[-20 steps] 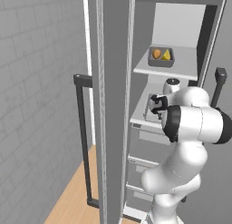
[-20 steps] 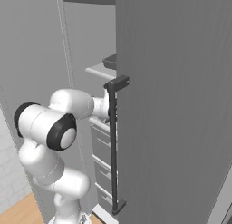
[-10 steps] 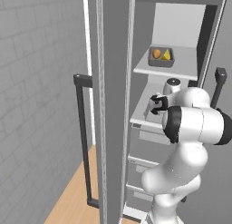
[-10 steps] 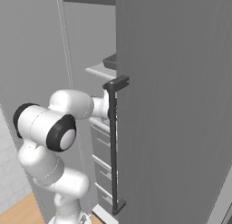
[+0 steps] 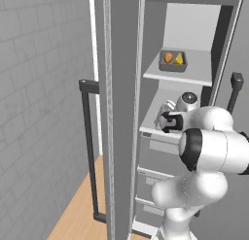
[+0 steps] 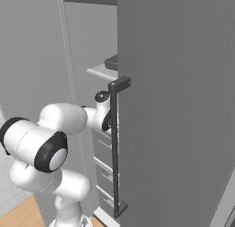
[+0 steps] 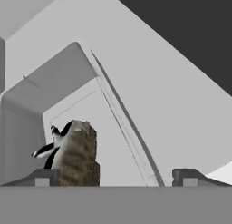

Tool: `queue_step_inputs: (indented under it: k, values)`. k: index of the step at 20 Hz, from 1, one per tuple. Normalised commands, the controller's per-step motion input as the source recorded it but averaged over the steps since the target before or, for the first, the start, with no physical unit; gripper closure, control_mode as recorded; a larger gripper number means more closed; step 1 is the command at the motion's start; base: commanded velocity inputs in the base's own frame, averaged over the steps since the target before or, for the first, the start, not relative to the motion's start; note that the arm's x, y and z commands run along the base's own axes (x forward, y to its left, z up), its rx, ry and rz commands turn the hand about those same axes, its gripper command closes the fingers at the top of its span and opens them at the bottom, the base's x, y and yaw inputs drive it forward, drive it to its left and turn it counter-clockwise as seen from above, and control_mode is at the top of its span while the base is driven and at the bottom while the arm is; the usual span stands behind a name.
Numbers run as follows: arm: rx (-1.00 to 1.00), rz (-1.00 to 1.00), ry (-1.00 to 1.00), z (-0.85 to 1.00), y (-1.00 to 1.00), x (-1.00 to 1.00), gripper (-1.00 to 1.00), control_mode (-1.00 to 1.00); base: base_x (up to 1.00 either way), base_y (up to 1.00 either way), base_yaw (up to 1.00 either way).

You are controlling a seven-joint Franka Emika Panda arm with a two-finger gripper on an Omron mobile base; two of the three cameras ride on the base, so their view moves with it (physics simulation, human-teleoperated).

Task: Take the meat container that has the fish and place it on the second highest rack of the freezer. Then take the vegetable container that has the potato and lemon wedge and place it on the highest rack of the freezer.

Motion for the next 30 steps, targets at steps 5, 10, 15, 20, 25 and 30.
queue_step_inputs:
  k: [5, 10, 15, 20, 25, 30]
  values:
    - [0.00, 0.00, -0.22, 0.53, 0.08, -0.62, -1.00, -1.00, 0.00, 0.00, 0.00]
    - [0.00, 0.00, -0.13, 0.60, 0.07, -0.68, -1.00, -1.00, 0.00, 0.00, 0.00]
    - [0.00, 0.01, -0.11, 0.83, 0.16, -0.88, -1.00, -1.00, 0.00, 0.00, 0.00]
    - [0.00, 0.06, 0.00, 0.99, 0.40, -0.87, -1.00, -1.00, 0.00, 0.00, 0.00]
    - [0.00, 0.07, 0.02, 0.99, 0.23, -0.96, -1.00, -1.00, 0.00, 0.00, 0.00]
    - [0.03, 0.05, 0.05, 0.99, 0.01, -1.00, -1.00, -1.00, 0.00, 0.00, 0.00]
